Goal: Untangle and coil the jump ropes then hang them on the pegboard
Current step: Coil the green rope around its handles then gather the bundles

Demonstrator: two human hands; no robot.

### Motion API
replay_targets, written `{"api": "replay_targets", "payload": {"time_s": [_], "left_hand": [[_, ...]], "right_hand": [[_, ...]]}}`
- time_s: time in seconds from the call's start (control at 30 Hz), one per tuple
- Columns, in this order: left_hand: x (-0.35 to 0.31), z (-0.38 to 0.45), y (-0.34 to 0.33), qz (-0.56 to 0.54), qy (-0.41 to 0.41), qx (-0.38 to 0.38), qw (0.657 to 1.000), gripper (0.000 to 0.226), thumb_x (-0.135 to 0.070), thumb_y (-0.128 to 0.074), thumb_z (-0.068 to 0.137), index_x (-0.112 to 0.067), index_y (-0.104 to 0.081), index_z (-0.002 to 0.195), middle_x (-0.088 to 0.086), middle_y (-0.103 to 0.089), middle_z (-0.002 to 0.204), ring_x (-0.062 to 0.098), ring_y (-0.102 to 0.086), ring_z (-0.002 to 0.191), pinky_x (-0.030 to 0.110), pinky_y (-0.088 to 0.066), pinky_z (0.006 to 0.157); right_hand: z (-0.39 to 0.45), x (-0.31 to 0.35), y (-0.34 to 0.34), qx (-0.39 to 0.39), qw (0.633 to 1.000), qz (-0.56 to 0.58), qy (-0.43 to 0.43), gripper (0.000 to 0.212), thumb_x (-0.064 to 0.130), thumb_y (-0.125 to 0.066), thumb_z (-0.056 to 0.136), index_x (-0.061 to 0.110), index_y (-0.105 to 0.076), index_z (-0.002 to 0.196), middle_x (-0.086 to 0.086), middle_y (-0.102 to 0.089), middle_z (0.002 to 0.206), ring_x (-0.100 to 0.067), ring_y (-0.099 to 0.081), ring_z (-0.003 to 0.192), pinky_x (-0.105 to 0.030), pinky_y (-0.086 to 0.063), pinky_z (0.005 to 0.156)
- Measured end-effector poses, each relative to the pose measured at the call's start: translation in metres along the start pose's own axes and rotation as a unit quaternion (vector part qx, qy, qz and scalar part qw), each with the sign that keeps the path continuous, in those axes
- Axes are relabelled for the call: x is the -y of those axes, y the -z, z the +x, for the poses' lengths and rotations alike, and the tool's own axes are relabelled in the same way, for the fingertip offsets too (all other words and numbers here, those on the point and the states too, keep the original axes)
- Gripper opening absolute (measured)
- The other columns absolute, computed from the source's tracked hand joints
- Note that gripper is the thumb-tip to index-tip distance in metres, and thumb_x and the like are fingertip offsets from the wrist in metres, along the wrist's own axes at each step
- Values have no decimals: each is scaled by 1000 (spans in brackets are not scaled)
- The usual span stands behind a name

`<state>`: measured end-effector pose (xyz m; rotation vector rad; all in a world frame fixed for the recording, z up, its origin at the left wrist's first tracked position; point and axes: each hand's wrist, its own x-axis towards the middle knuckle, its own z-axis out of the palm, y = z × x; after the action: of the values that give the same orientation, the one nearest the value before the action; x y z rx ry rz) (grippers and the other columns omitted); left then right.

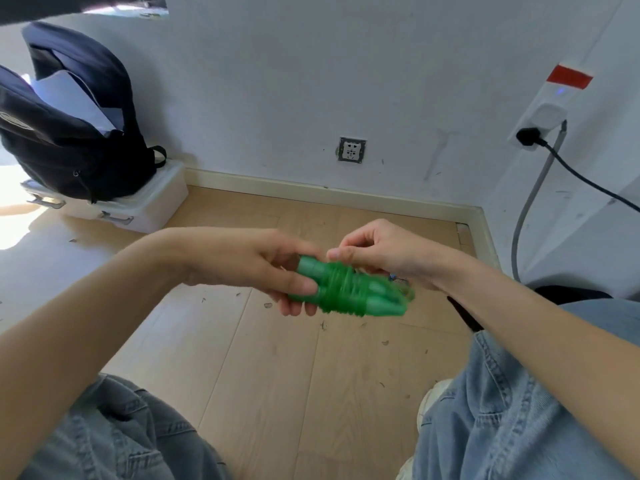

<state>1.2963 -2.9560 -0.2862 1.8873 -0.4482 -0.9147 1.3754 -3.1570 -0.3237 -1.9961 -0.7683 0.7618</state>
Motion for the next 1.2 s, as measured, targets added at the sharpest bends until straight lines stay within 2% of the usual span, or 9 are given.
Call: {"api": "replay_targets", "payload": {"time_s": [0.1,0.23,0.3,0.37,0.5,0.8,0.93,1.03,1.2], "left_hand": [[5,-4,7,-174,-71,-96,978,27,-18,-53,86,-10,-58,111,2,-67,87,10,-62,76,17,-51,68],[16,8,14,-354,-65,-332,872,33,-15,-58,83,-5,-56,114,6,-69,83,9,-64,70,16,-54,66],[24,12,21,-344,-31,-435,832,30,-10,-53,90,0,-52,119,9,-65,85,11,-63,69,16,-55,64],[33,12,25,-209,44,-491,844,31,-9,-52,92,0,-50,121,9,-63,85,14,-61,70,17,-55,61],[42,23,13,83,143,-433,886,20,-17,-54,91,-10,-55,110,1,-65,82,10,-62,70,19,-49,62],[9,28,-12,288,118,-174,934,8,-27,-53,91,-24,-55,98,-7,-67,82,-1,-62,65,10,-45,62],[-4,20,-11,195,39,-103,975,5,-23,-55,90,-22,-58,94,-4,-68,82,4,-65,68,15,-49,65],[-2,9,-4,53,-21,-91,994,16,-22,-55,86,-16,-61,99,-1,-68,84,9,-64,73,18,-51,67],[7,4,7,-241,-126,-166,948,24,-20,-56,86,-14,-64,108,3,-67,86,10,-62,75,17,-52,67]], "right_hand": [[0,1,1,-1,996,85,-9,26,33,-55,89,14,-61,72,6,-46,53,-6,-33,42,-17,-27,40],[-2,5,-6,0,993,120,11,39,38,-46,94,17,-49,61,9,-35,47,-6,-23,41,-16,-20,39],[-5,7,-8,18,994,105,13,43,36,-48,94,19,-46,55,9,-33,47,-7,-22,41,-16,-20,40],[-8,9,-6,14,994,107,15,43,36,-48,93,18,-42,54,9,-30,46,-8,-21,42,-16,-19,40],[-9,12,1,-5,994,112,10,44,34,-45,95,17,-41,55,10,-31,44,-9,-21,40,-15,-22,40],[-4,8,6,-135,988,31,-62,48,35,-50,94,19,-39,50,12,-31,38,-7,-22,36,-18,-26,42],[-3,4,0,-132,989,-46,-57,57,38,-55,91,18,-40,40,11,-29,37,-6,-24,33,-21,-31,50],[-1,4,-1,-94,994,-30,-54,46,40,-57,89,4,-62,60,1,-42,46,-10,-33,40,-21,-33,49],[-2,4,3,20,993,95,-62,45,38,-44,95,18,-48,55,6,-35,46,-9,-22,38,-18,-19,36]]}}
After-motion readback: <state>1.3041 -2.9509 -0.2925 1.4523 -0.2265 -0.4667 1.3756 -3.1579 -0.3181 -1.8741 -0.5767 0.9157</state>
